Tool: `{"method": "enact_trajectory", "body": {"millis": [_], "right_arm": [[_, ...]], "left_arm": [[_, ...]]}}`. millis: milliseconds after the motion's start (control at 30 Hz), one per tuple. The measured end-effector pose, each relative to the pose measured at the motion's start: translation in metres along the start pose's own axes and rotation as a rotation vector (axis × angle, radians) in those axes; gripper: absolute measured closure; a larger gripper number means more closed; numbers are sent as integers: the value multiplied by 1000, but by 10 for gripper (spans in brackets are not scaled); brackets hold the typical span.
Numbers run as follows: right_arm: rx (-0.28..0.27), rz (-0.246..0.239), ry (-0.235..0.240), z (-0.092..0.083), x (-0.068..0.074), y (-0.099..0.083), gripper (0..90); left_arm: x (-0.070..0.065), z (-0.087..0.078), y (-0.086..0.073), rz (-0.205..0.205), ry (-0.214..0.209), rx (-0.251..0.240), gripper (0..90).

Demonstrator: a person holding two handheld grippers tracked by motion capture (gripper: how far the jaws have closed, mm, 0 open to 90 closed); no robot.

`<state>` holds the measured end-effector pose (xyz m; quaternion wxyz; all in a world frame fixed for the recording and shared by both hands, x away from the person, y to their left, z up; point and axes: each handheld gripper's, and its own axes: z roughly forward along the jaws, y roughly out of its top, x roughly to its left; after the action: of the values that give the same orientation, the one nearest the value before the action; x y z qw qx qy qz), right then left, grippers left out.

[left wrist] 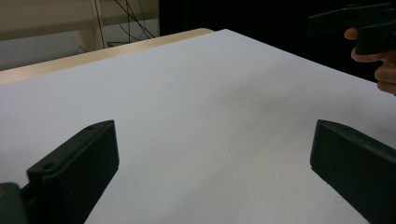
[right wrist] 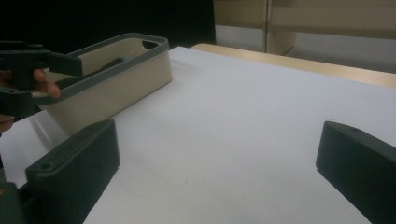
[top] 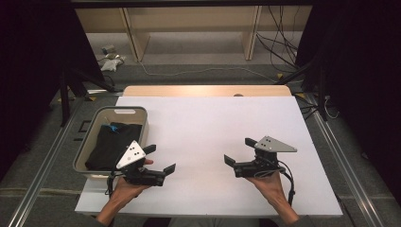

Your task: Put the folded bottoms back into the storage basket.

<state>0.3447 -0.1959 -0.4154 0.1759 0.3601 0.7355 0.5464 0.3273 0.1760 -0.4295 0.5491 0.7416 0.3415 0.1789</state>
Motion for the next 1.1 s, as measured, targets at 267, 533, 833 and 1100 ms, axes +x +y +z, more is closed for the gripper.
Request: {"method": "enact_trajectory", "body": {"millis": [267, 533, 833, 1100], "right_arm": [[-1, 3, -20, -10, 0, -12, 4], [-2, -12, -39, -23, -2, -19, 4], [-8, 4, -48, -34, -6, -22, 4], [7, 8, -45, -38, -5, -26, 4]], "left_arm": [[1, -5, -3, -29, -11, -15, 10], [-1, -8, -8, -26, -16, -16, 5], [-3, -7, -12, -18, -8, 1, 0], [-1, -12, -13, -42, 5, -11, 0]]}}
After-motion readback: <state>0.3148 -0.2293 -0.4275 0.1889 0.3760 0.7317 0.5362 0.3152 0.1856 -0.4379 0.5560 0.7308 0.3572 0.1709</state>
